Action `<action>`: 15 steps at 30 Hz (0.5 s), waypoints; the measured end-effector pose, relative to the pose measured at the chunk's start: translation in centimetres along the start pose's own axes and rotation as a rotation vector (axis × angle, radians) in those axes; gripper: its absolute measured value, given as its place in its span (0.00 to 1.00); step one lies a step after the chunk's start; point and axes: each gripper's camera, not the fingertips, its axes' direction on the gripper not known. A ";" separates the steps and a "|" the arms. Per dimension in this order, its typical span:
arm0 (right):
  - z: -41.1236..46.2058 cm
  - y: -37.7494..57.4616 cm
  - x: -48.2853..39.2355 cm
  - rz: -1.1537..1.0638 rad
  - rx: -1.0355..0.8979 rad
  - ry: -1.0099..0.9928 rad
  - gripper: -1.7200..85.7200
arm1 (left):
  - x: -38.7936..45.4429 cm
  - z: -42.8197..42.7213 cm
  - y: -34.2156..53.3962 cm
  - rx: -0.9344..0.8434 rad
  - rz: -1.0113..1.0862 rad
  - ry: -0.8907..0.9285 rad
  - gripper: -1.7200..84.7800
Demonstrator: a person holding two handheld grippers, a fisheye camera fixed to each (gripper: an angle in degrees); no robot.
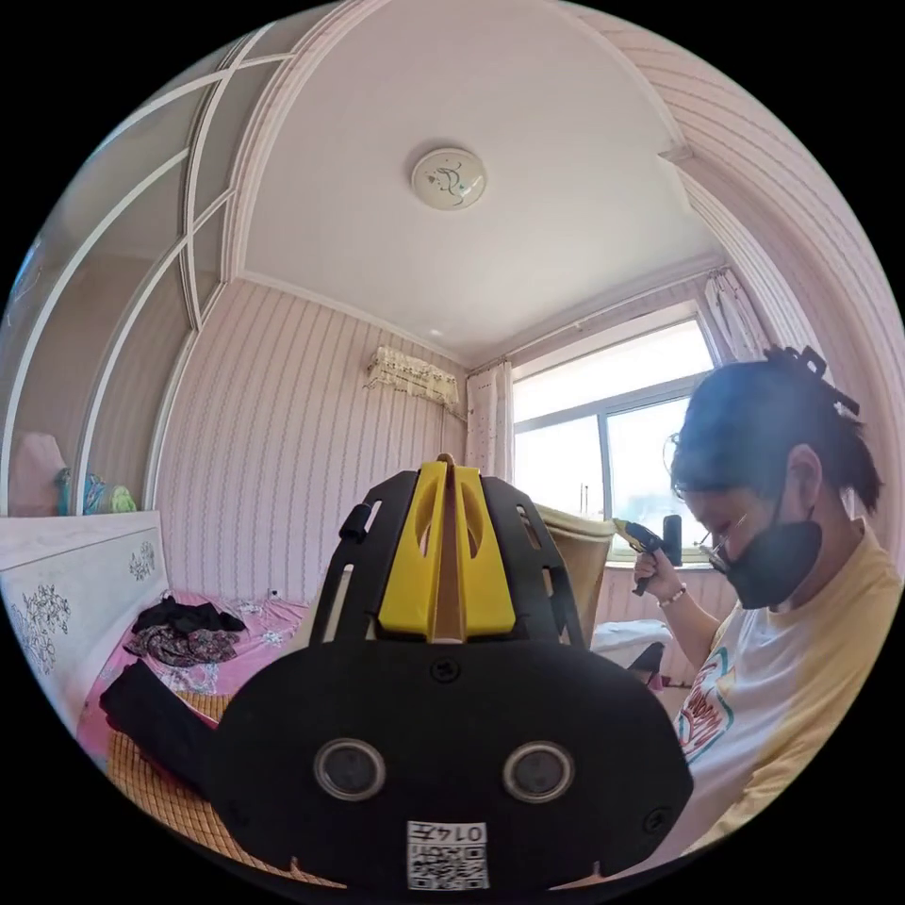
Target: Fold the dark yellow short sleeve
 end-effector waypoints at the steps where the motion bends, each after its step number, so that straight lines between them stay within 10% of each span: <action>1: 0.0 -0.9 -0.6 -0.033 0.015 -0.020 0.03 | -0.1 -0.1 -0.5 0.011 0.003 0.009 0.01; 15: 20.4 7.1 17.9 0.380 -0.639 0.438 0.03 | -21.3 18.6 13.4 -0.514 -0.563 -0.297 0.01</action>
